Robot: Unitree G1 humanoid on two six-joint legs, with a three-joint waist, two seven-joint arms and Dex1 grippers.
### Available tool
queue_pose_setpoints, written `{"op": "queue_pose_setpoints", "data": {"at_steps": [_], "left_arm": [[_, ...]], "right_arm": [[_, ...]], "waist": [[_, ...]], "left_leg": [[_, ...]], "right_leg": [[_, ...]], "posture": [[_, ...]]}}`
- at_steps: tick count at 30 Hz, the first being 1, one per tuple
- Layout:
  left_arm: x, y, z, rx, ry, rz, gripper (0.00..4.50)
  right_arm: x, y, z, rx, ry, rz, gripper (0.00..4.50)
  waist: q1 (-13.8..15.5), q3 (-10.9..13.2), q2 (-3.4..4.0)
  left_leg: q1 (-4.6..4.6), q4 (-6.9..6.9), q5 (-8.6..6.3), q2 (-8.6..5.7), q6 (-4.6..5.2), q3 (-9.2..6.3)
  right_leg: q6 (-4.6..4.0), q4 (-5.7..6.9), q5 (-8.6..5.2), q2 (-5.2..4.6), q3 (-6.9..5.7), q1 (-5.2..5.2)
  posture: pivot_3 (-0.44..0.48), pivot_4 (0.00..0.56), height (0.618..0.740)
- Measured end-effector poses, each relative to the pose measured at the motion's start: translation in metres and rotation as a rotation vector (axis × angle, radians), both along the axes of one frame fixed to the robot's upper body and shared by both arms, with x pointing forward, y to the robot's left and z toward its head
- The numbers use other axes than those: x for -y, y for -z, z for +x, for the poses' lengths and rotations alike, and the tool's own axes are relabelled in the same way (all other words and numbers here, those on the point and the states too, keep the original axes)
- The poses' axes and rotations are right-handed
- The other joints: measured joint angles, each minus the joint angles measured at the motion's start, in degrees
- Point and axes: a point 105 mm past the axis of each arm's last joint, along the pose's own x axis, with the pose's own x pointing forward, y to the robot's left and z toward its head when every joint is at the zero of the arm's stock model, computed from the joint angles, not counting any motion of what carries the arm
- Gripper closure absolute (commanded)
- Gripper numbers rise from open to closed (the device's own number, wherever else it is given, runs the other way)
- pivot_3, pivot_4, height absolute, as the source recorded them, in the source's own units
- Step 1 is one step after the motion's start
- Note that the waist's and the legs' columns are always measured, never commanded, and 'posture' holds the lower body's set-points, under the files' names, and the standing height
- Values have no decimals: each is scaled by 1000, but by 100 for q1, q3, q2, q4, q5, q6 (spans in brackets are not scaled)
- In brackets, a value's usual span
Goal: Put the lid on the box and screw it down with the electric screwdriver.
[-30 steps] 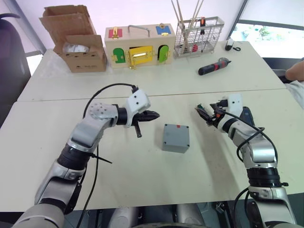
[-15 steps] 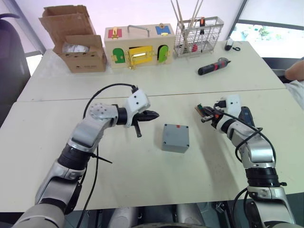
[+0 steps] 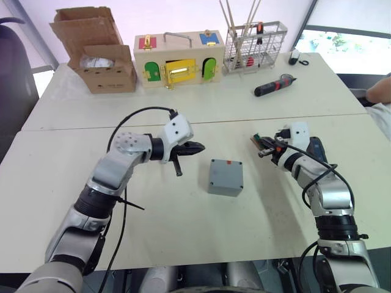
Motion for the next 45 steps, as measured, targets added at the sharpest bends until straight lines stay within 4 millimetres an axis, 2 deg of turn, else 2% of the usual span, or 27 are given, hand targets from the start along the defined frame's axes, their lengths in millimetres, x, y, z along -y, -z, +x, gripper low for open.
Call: {"op": "queue_pose_setpoints", "data": {"at_steps": [3, 6, 13, 16, 18, 23, 27, 31, 45], "left_arm": [[0, 0, 0, 0, 1, 0, 4500], [0, 0, 0, -1, 4, 0, 4500], [-1, 0, -3, -12, 28, -2, 4500], [-3, -6, -7, -53, 60, -43, 4500], [-8, -13, -13, -65, 95, -46, 4500], [-23, -16, -23, -67, 147, 18, 4500], [-25, -11, -28, -84, 180, 45, 4500], [-20, -4, -32, -94, 208, 66, 4500], [-20, -3, -30, -85, 191, 68, 4500]], "right_arm": [[-4, -8, 0, 12, -8, 8, 4445], [-6, -29, 2, 64, -14, 19, 4445], [-6, -65, -4, 126, -34, -6, 4445], [-8, -83, -15, 146, -78, -16, 4445], [-15, -91, -30, 143, -160, -34, 4445], [-40, -72, -73, 9, -374, -38, 4445], [-51, -63, -86, -24, -425, -26, 4445], [-61, -51, -89, -59, -444, 8, 4445], [-60, -37, -93, -109, -436, 2, 4445]], "waist": [[0, 0, 0], [4, 0, 0], [22, 0, 0], [21, 0, 0], [21, 0, 0], [26, 1, 0], [27, 1, 0], [34, 1, 0], [34, 1, -1]], "left_leg": [[0, -1, 0, 0, 0, 0], [0, -1, 0, 0, 0, 0], [0, -1, 0, 0, 0, -1], [0, -4, 0, 0, 1, -1], [0, -8, 0, 1, 1, -4], [0, -12, -1, 0, 1, -6], [1, -5, -1, 0, 2, -3], [1, -3, -1, 0, 1, -3], [1, -3, -1, 0, 1, -4]], "right_leg": [[0, 0, 0, 0, 0, -1], [0, 0, 0, 0, 0, -1], [0, 0, 0, 0, 0, -1], [0, 0, 0, 0, 1, -2], [0, 0, 0, 0, 0, -2], [0, -3, 0, 0, 1, 0], [-1, -4, -1, -1, 2, 1], [-1, -4, 0, -1, 3, 1], [-1, -4, 0, 0, 2, 1]], "posture": [[0, 150, 737], [0, 150, 737], [0, 150, 737], [0, 150, 737], [0, 150, 737], [0, 150, 737], [0, 150, 737], [0, 150, 737], [0, 150, 737]]}}
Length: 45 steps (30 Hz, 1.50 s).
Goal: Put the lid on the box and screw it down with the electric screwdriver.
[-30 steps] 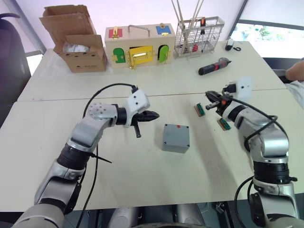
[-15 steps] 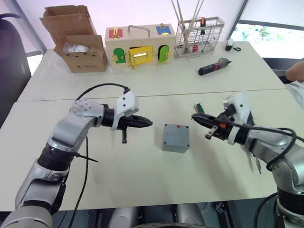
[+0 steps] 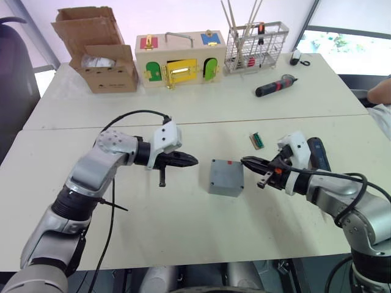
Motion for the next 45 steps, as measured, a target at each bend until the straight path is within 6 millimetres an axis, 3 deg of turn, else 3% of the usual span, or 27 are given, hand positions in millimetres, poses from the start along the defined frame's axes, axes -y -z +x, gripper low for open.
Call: {"op": "queue_pose_setpoints", "data": {"at_steps": [10, 13, 18, 21, 24, 27, 30, 35, 45], "left_arm": [[2, 0, 0, 7, -1, -2, 4500], [2, 1, 1, 8, -2, -1, 4500], [3, 1, 1, 11, -4, 0, 4500], [5, 1, 1, 10, 0, -7, 4500], [12, -2, 4, 5, 18, -35, 4500], [22, -11, 11, 39, 60, -64, 4500], [41, -17, 12, 73, 138, -86, 4500], [66, -26, 1, 88, 238, -171, 4500], [91, -24, -44, 105, 358, -234, 4500]], "right_arm": [[0, 5, 0, -6, -9, -47, 4445], [0, 8, 1, -11, -14, -53, 3579], [1, 9, 4, -8, -18, -64, 1084], [3, 2, 7, 4, -11, -52, 69], [20, -29, 14, 46, 30, -16, 28], [58, -69, 19, 65, 113, -14, 28], [96, -92, 23, 19, 222, -45, 28], [147, -82, 1, -304, 334, -195, 28], [163, -44, -18, -639, 376, -182, 28]], "waist": [[-1, 0, 0], [0, 0, 0], [-1, 0, 0], [4, 0, 0], [24, 1, -1], [38, 1, -2], [10, 1, -2], [-8, 1, -1], [13, 0, 2]], "left_leg": [[0, 0, 0, 0, 0, 0], [0, 0, 0, 0, 0, 0], [0, 0, 0, 0, 0, 0], [0, 0, 0, 0, 0, 0], [-1, 6, 0, -4, 0, 0], [-1, 8, -1, -4, 2, -3], [-1, -4, -3, -2, 5, 0], [-3, -40, -4, 2, 7, 11], [2, -43, 1, 7, -1, 21]], "right_leg": [[0, 0, 0, 0, 0, 0], [0, 0, 0, 0, 0, 0], [0, 0, 0, 0, 0, 0], [0, -1, 0, 0, 0, 0], [0, -5, 0, -2, 0, 3], [0, -22, 0, -2, -3, 15], [0, -50, 0, -3, -3, 19], [0, -74, 0, -8, -4, 8], [0, -75, 0, -9, 2, 4]], "posture": [[0, 150, 737], [0, 150, 737], [0, 150, 737], [0, 150, 737], [0, 150, 737], [0, 150, 737], [0, 150, 737], [0, 150, 737], [0, 150, 737]]}}
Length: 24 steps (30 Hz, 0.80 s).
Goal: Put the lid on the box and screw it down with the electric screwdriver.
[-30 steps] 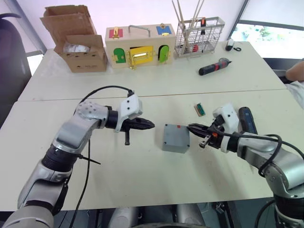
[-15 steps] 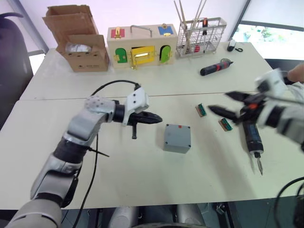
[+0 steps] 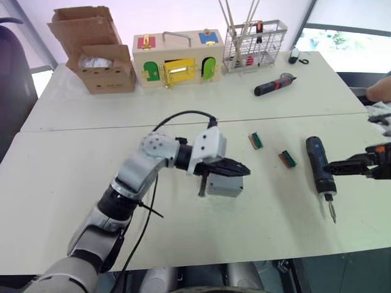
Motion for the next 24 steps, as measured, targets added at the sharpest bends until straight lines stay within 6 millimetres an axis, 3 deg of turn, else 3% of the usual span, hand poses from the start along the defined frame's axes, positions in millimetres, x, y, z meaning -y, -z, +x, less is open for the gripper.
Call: {"op": "queue_pose_setpoints", "data": {"at_steps": [8, 24], "left_arm": [[5, 5, -12, -23, -42, -12, 4500], [12, 9, -13, -58, -146, -37, 4500]], "right_arm": [[6, 33, 1, -122, 69, 25, 28], [17, 65, 23, -223, 139, -30, 28]], "waist": [[5, 0, 1], [-6, -2, 3]], "left_leg": [[-1, 0, 0, -4, 0, -1], [0, 2, 1, -4, -1, 2]], "right_leg": [[0, -1, 0, -2, -1, 0], [0, -2, 0, -1, 0, 0]], "posture": [[0, 150, 737], [0, 150, 737]]}}
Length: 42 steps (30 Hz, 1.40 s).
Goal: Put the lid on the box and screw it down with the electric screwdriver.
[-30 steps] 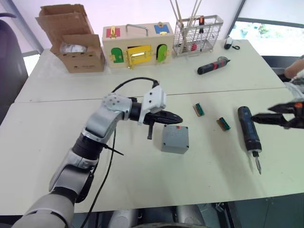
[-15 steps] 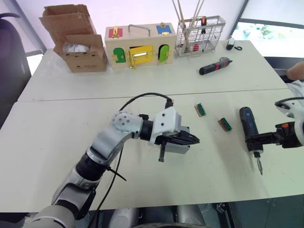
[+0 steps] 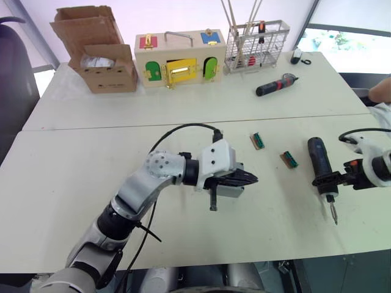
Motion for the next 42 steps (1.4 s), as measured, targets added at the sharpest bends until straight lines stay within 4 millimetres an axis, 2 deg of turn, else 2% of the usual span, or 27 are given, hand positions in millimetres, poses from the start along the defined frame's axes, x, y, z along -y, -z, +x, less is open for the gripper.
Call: {"op": "queue_pose_setpoints", "data": {"at_steps": [6, 7, 11, 14, 15, 30, 36, 40, 42], "left_arm": [[5, 1, -4, -21, -6, -11, 4500], [6, 1, -5, -19, -4, -13, 4500], [7, -1, -6, -16, -9, -19, 4500], [7, 0, -6, -20, -17, -19, 4500], [8, 0, -6, -21, -18, -22, 4500], [7, 6, 0, -32, -20, -4, 4500], [4, 9, 7, -34, -12, 3, 4500], [-5, 13, 20, -32, -33, 26, 4500], [-10, 10, 31, -3, -45, 47, 4500]], "right_arm": [[1, 4, 7, -24, -7, -9, 28], [2, 6, 8, -29, -11, -17, 480], [8, 11, 10, -46, -37, -65, 1714], [13, 14, 9, -62, -61, -86, 2557], [13, 15, 9, -67, -71, -86, 2680], [23, 22, -2, -98, -175, -95, 2680], [23, 17, 3, -61, -96, -41, 2680], [14, 5, 16, 28, 49, 117, 2680], [4, -18, 26, 125, 113, 253, 2680]], "waist": [[-6, -11, -26], [-7, -16, -34], [-3, -24, -48], [0, -29, -56], [-1, -33, -61], [66, -43, -77], [105, -43, -77], [5, -23, -37], [-10, -12, 8]], "left_leg": [[2, 14, 0, 1, 0, -5], [2, 22, -1, 1, 0, -6], [10, 47, -4, 0, 4, -12], [13, 51, -6, -1, 5, -19], [13, 50, -7, 0, 6, -21], [14, 50, -7, -8, 4, -55], [17, 52, -7, -8, 3, -50], [8, 51, -6, -8, 3, -41], [-9, 48, -6, -9, 3, -20]], "right_leg": [[0, -1, 0, 3, -2, 14], [0, -1, 0, 3, -2, 20], [-2, -2, 2, 4, -5, 45], [-2, -4, 2, 5, -10, 54], [-2, -4, 2, 5, -10, 54], [-2, -15, 1, 5, -21, 75], [-2, -15, 1, 5, -19, 75], [-2, -8, 1, 2, -12, 56], [-1, 3, 2, 0, 3, 21]], "posture": [[0, 150, 737], [0, 150, 737], [0, 150, 737], [0, 150, 737], [0, 150, 737], [0, 150, 737], [0, 150, 737], [0, 150, 737], [0, 150, 737]]}}
